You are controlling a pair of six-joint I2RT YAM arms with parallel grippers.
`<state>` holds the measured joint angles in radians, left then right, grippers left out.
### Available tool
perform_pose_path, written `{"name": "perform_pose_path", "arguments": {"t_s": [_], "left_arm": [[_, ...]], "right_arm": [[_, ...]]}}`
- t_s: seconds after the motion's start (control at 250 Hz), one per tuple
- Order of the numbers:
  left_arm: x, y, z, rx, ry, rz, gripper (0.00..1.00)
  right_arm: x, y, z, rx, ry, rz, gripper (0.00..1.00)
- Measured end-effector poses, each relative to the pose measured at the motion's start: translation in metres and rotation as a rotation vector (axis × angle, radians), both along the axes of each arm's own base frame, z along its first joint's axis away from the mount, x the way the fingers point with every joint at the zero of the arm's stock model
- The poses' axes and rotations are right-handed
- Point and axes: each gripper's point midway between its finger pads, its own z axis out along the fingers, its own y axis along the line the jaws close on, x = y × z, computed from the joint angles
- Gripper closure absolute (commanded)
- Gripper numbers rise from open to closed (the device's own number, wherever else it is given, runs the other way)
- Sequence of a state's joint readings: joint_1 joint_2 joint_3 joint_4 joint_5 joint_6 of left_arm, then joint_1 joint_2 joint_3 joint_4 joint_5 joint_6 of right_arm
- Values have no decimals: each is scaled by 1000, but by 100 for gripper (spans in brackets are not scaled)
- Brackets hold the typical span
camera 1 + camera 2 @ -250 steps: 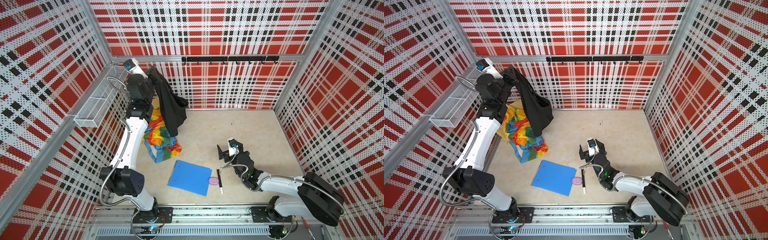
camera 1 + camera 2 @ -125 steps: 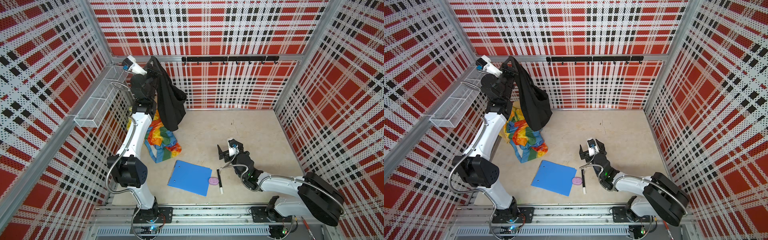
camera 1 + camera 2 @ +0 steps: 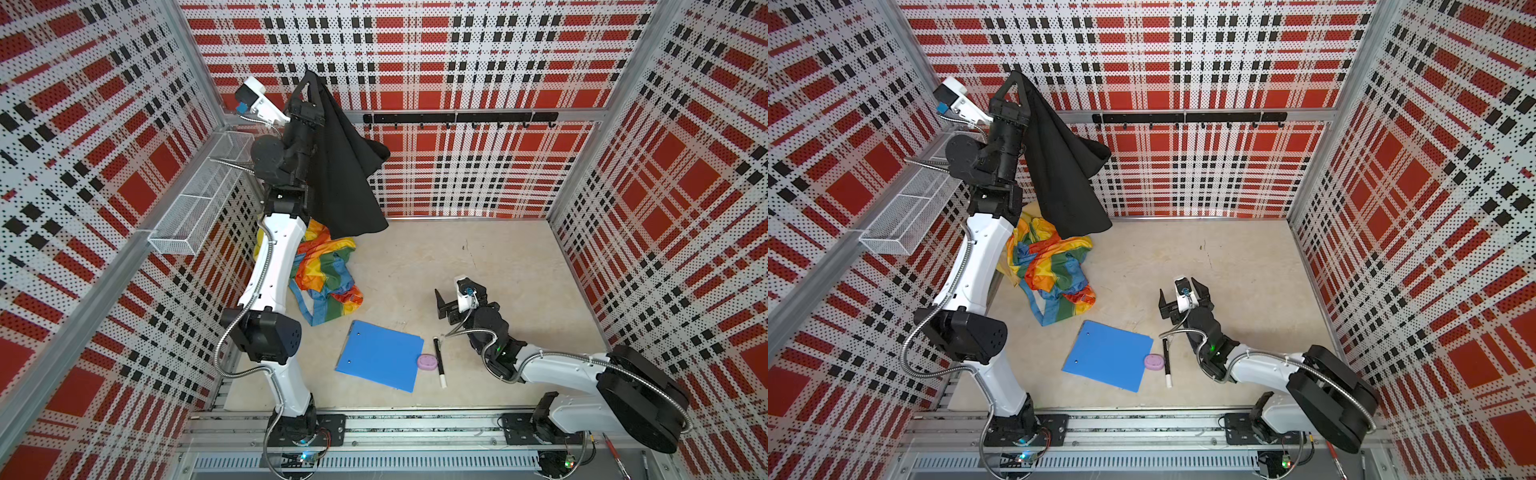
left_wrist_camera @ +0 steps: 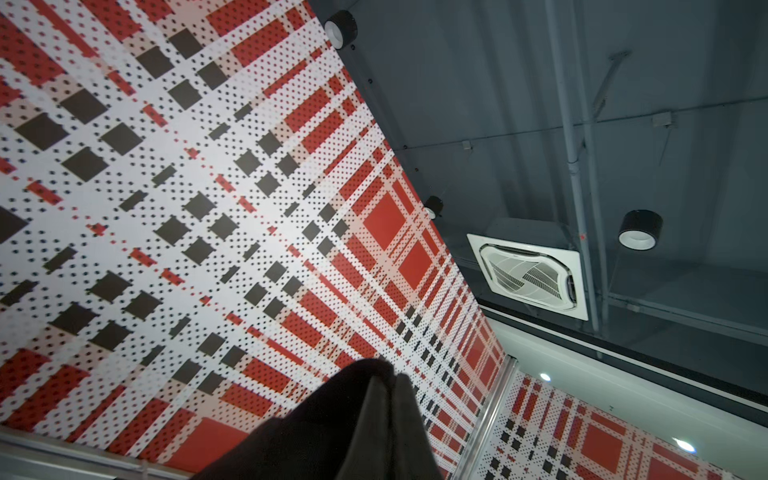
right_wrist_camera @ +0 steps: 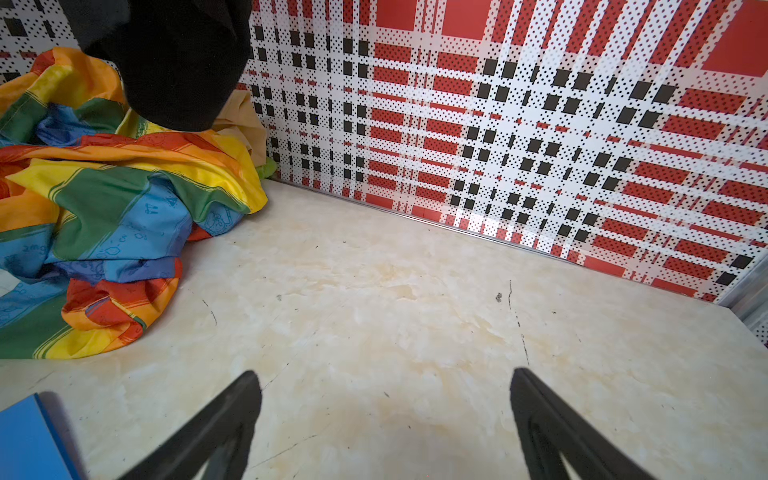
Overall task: Pick out a specific cloth from the pile
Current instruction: 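Carry the hanging black cloth away from the pile with the left gripper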
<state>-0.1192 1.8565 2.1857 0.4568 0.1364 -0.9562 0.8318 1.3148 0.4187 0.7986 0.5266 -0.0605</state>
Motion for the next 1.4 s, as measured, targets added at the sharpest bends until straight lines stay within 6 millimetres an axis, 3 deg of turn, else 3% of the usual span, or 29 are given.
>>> {"name": "perform_pose_path", "arguments": {"t_s": [0.172, 0.34, 0.476, 0.76, 1.077, 1.401], "left_arm": [[-7, -11, 5, 28, -23, -50, 100], [-5, -25, -1, 59, -14, -92, 100], [-2, -46, -10, 97, 6, -151, 100], [7, -111, -43, 183, 70, -304, 100], [-7, -201, -74, 247, 98, -479, 100], [3, -281, -142, 314, 197, -636, 100]], "right_arm": [[0, 0, 0, 1, -1, 0, 0], [0, -1, 1, 4, -4, -3, 0], [-1, -5, 3, 14, -15, -16, 0], [-3, -14, 13, 43, -45, -53, 0], [-2, -22, 16, 56, -59, -92, 0], [-2, -33, 18, 58, -72, -148, 0]]}}
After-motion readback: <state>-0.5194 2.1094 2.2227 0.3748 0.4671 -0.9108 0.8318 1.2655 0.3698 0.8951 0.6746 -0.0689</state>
